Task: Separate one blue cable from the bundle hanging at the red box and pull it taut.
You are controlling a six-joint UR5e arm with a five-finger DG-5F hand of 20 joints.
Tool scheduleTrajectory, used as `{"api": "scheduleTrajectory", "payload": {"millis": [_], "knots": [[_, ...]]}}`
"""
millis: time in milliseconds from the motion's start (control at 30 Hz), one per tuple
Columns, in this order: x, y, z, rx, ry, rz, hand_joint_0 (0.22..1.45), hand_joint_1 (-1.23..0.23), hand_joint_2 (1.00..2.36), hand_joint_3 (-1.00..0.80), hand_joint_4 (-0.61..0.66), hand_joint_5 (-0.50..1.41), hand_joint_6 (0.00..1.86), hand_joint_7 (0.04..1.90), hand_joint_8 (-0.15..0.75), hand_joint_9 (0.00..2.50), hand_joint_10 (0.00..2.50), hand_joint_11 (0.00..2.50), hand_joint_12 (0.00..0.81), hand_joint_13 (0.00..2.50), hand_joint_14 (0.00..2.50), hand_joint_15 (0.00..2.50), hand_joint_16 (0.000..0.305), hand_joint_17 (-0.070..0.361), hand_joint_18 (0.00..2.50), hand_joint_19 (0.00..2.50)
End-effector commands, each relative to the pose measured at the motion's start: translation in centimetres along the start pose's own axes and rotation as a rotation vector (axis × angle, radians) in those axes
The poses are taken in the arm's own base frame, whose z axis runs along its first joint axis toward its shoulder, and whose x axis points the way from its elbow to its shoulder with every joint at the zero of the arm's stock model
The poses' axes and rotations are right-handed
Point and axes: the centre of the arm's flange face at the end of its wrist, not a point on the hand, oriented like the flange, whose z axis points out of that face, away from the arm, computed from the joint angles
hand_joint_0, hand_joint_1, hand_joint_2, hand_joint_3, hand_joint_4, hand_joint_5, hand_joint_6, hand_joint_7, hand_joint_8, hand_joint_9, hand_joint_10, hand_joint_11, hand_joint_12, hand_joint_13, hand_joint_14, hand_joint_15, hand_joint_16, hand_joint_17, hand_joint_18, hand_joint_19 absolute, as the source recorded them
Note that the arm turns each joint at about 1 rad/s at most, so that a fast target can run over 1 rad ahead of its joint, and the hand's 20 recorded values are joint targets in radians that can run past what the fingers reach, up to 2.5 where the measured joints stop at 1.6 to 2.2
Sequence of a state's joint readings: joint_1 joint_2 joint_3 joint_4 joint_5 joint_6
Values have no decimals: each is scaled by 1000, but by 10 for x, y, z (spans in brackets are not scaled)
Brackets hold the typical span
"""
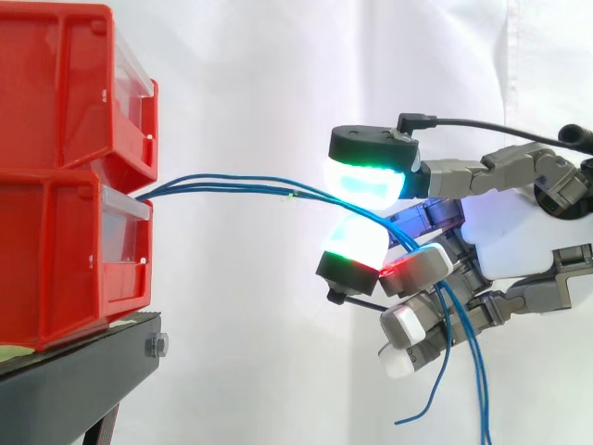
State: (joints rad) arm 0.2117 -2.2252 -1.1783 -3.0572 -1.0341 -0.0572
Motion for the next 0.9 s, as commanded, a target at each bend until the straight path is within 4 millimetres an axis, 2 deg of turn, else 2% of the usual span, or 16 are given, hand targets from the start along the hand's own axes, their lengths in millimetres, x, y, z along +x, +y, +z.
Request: {"api": "scheduleTrajectory", "payload": {"millis": [0,167,367,467,600,867], "knots": [[0,1,0,-1,0,1,617,-677,1018,-190,150,-175,918,1265,257,1223,0,1451,355,907,25,883,43,96,677,575],[0,0,0,-2,0,0,681,-771,1013,-271,51,-183,932,1218,228,1197,2,1464,349,900,24,889,42,95,657,584],[1,0,0,-2,1,0,723,-816,1000,-486,30,-187,934,1149,222,1187,2,1454,340,898,23,885,41,93,652,570],[0,1,0,-3,0,1,729,-820,1000,-500,41,-187,930,1116,213,1183,2,1451,338,898,25,886,41,92,655,563],[-2,0,1,-2,0,1,690,-837,1000,-500,74,-183,922,1142,222,1182,2,1450,339,896,25,900,41,92,654,567],[-2,0,1,-4,-2,2,519,-786,1000,-500,110,-181,920,1146,258,1187,19,1440,366,895,23,903,44,100,655,576]]}}
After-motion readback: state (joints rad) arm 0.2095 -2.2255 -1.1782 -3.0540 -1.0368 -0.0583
